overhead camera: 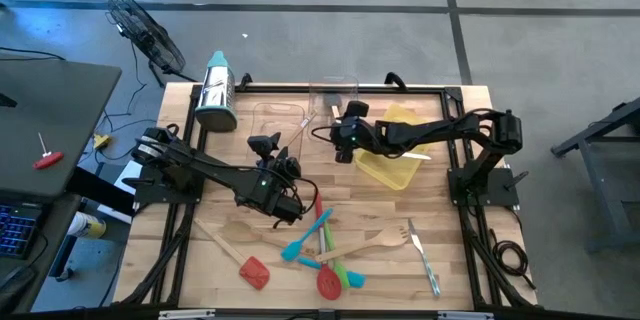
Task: Pick & Place Kitchen Items
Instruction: Put the gray spatula into the right transparent bin, then put the top blue spatula into the right transparent bin
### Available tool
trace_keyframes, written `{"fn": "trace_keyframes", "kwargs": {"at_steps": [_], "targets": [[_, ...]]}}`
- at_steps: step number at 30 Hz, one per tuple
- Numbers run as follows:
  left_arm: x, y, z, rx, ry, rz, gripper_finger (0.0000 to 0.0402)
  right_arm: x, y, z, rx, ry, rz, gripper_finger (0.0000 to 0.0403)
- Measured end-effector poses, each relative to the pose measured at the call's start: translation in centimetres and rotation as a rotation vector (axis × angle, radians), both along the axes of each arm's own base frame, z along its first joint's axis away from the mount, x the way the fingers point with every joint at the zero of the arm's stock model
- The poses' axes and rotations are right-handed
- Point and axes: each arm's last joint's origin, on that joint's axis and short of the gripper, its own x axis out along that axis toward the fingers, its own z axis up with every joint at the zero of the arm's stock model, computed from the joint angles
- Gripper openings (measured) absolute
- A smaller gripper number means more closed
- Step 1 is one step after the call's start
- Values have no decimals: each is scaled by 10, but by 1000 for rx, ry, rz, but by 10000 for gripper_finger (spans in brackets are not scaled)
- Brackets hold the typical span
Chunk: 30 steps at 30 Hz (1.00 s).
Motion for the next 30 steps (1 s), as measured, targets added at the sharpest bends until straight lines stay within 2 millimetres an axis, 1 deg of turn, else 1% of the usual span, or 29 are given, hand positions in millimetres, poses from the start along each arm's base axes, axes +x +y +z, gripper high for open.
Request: {"fn": "trace_keyframes", "kwargs": {"at_steps": [5,15,19,25,30], "targets": [[0,0,0,0,0,0,251,1,3,0,36,-29,-14,274],[0,0,0,0,0,0,251,3,24,3,31,-26,42,271],[0,0,0,-1,0,0,251,0,27,14,28,-57,49,271],[0,0,0,-7,1,1,251,-5,27,27,71,-120,34,271],[0,0,-1,-24,8,5,251,-8,37,43,134,-196,120,271]]}}
